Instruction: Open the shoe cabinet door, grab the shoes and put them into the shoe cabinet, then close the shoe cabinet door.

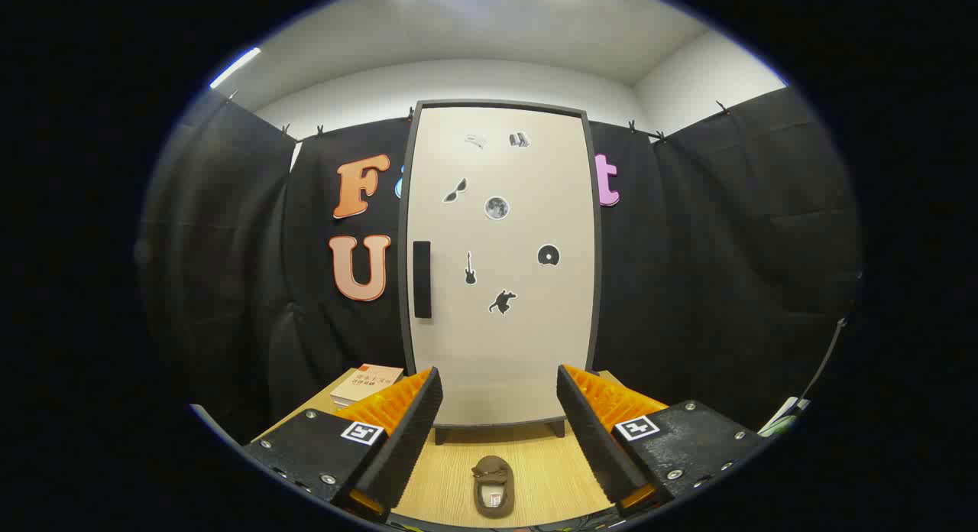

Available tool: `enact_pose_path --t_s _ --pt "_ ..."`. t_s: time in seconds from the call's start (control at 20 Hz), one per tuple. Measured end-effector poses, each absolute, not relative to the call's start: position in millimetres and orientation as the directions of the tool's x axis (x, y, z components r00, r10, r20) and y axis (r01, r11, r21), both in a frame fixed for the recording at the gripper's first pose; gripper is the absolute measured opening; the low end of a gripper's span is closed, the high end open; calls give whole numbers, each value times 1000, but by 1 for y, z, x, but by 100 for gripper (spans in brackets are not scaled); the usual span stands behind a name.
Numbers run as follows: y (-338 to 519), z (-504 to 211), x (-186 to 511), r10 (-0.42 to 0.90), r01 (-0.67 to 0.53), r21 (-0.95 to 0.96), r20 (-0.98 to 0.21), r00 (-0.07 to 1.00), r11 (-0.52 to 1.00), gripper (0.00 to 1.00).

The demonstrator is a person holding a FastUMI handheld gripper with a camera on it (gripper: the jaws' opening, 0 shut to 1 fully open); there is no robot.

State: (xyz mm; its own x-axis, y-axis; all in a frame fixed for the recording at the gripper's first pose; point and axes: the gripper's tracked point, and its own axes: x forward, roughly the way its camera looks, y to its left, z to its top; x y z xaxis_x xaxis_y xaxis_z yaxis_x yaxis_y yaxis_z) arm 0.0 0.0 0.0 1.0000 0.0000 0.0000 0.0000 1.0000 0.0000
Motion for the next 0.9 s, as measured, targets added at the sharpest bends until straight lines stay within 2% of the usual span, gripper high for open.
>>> enact_pose_path --t_s 0.9 --pt "10 12 -2 0 1 -21 14 1000 1000 95"
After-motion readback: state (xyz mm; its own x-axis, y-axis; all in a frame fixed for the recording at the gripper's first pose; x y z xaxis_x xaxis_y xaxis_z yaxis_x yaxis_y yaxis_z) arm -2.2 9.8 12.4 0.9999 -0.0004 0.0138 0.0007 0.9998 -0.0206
